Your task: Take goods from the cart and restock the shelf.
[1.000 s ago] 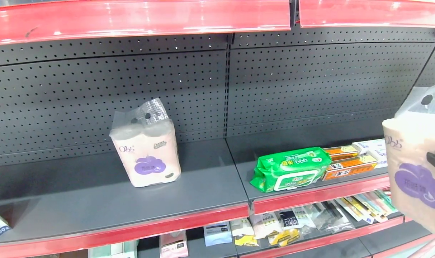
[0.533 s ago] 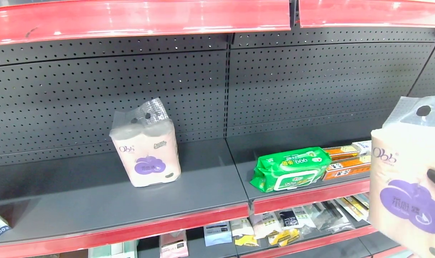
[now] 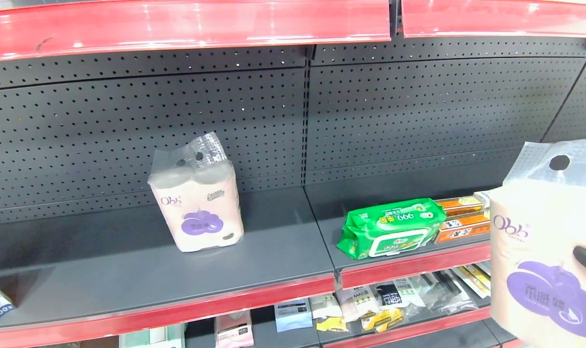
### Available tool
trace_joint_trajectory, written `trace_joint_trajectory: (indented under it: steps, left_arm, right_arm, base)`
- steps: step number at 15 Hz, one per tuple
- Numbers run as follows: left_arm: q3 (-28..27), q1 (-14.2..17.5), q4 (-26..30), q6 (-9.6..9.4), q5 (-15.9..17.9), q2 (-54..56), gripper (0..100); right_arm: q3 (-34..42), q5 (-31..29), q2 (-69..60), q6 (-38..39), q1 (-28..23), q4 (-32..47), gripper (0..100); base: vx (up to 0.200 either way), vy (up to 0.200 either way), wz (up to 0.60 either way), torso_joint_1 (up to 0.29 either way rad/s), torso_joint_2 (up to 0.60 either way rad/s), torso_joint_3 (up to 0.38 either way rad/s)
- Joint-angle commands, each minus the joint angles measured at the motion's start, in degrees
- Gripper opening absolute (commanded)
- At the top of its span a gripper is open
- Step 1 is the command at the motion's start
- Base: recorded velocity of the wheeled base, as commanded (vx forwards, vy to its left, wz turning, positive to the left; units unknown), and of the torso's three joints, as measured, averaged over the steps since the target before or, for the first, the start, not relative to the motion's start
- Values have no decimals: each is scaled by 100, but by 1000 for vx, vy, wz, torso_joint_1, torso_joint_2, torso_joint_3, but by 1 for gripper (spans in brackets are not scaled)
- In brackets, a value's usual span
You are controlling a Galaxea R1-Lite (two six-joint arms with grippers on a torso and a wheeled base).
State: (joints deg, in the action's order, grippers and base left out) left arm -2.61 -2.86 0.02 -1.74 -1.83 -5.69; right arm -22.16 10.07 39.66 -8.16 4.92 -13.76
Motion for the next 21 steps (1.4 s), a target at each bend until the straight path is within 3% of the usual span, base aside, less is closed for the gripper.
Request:
trace_joint_trajectory:
  steps: [1,2,3,4,5,8,9,10,11,12,13,17,20,21]
  left_arm:
    - [-1488,-12,-38,790,-177,-1909,100]
    - [-1778,-39,-372,869,-177,-2823,100]
    - [-1761,163,-750,869,-301,-3518,100]
    - [-1761,410,-943,851,-388,-3948,100]
    - [-1761,867,-1382,737,-362,-4616,100]
    - [-1761,1069,-2033,148,640,-5548,100]
    - [-1778,1552,-2182,-458,1431,-5996,100]
    - [-1796,2036,-2288,-1039,1967,-6365,100]
    - [-1840,2361,-2428,-1460,2336,-6673,100]
    - [-1972,2660,-2666,-2032,2855,-7174,100]
    - [-2191,2756,-2973,-2436,3400,-7754,100]
    - [-2886,2484,-3342,-2524,4648,-8958,100]
    - [-3184,2141,-3448,-2744,4727,-9512,100]
    - [-3193,1974,-3527,-2717,4736,-9582,100]
  right_arm:
    - [-148,4,209,-2,-9,5,0]
    - [-69,4,192,-2,-9,14,0]
    - [-16,4,200,-11,-9,14,0]
    - [10,4,183,-11,-9,14,0]
    - [19,-5,174,-11,-9,23,0]
    - [19,-31,165,-11,-18,23,0]
    - [19,-67,200,-11,-18,23,0]
    - [10,-67,209,-11,-18,23,0]
    - [10,-75,218,-2,-18,23,0]
    - [10,-67,218,-2,-71,23,0]
    - [10,-67,218,-11,-185,23,0]
    - [1,-75,244,-19,-211,32,0]
    - [-7,-234,253,-37,-202,32,0]
    - [-25,-260,253,-37,-202,32,0]
  base:
    - [0,0,0,0,0,0]
    - [0,0,0,0,0,0]
    - [0,0,0,0,0,0]
    - [0,0,0,0,0,0]
    - [0,0,0,0,0,0]
    - [0,0,0,0,0,0]
    - [0,0,0,0,0,0]
    - [0,0,0,0,0,0]
    - [0,0,0,0,0,0]
    - [0,0,0,0,0,0]
    - [0,0,0,0,0,0]
    - [0,0,0,0,0,0]
    - [0,0,0,0,0,0]
    - [0,0,0,0,0,0]
